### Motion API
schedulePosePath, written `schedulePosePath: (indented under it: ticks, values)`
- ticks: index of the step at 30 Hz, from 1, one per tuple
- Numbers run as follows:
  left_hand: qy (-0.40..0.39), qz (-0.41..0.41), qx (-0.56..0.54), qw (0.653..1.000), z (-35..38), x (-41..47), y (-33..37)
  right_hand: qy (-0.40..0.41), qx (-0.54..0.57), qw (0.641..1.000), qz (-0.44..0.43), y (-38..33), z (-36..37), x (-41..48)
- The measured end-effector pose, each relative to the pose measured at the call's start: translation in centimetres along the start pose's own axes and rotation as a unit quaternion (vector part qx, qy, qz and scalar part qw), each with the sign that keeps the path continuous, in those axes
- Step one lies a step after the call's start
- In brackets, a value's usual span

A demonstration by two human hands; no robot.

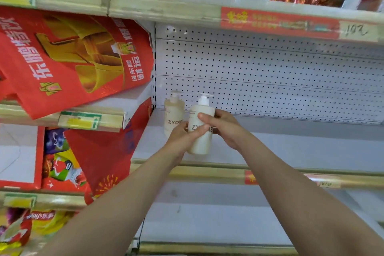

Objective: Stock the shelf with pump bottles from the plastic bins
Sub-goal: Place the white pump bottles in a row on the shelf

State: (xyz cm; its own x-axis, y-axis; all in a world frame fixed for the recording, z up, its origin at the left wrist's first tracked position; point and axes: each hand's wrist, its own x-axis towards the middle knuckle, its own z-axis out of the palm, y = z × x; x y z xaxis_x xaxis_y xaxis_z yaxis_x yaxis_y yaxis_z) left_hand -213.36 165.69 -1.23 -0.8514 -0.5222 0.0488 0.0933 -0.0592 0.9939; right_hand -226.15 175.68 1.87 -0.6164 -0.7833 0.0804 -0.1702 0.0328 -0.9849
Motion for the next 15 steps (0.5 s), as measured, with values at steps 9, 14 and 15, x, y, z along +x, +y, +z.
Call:
schedulePosePath:
  ticks: [9,14,15]
  values:
    - [0.295,0.108,0.090,0.945,-3.1,3.8,0.2,0.050,-0.005,0.999,0.010,1.5,-1.7,3.2]
    - [0.280,0.054,0.177,0.942,-4.9,7.0,-1.1,0.046,-0.029,0.998,0.010,3.3,-2.2,5.5]
    - [0.271,0.054,0.198,0.941,-5.1,7.6,-1.2,0.044,-0.029,0.999,0.009,3.6,-2.3,6.0]
